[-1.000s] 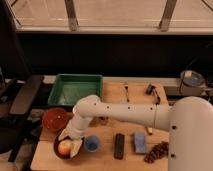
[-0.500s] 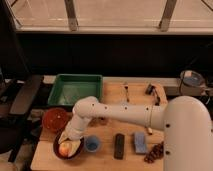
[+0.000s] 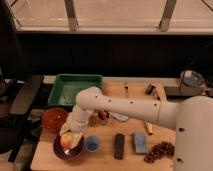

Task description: Place apple in paper cup

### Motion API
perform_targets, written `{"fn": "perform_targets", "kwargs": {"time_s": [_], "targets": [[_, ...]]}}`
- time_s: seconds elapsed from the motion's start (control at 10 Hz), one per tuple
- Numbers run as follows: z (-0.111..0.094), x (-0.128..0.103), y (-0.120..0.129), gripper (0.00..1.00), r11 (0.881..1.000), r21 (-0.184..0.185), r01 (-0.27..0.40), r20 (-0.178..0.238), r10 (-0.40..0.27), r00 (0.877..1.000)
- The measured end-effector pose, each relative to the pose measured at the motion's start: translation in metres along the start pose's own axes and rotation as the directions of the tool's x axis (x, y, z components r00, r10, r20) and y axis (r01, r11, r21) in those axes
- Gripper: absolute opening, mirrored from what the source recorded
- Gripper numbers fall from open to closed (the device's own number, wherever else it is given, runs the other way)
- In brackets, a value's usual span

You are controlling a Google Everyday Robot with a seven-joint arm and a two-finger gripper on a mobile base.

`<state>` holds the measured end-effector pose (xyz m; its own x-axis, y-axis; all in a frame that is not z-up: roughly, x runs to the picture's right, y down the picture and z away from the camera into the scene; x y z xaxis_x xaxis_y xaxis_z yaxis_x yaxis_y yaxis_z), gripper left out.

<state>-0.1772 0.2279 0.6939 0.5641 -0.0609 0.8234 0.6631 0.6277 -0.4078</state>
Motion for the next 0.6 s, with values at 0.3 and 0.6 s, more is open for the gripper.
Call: {"fn": "perform_targets", "kwargs": {"time_s": [0.3, 0.6], "targets": [[-0.076, 0.015, -0.022, 0.0, 0.995, 0.1, -0.001, -0.064, 0.007, 0.998], [-0.139, 0.035, -0.057, 0.0, 0.978, 0.207, 0.004, -0.124, 0.022, 0.992]]}}
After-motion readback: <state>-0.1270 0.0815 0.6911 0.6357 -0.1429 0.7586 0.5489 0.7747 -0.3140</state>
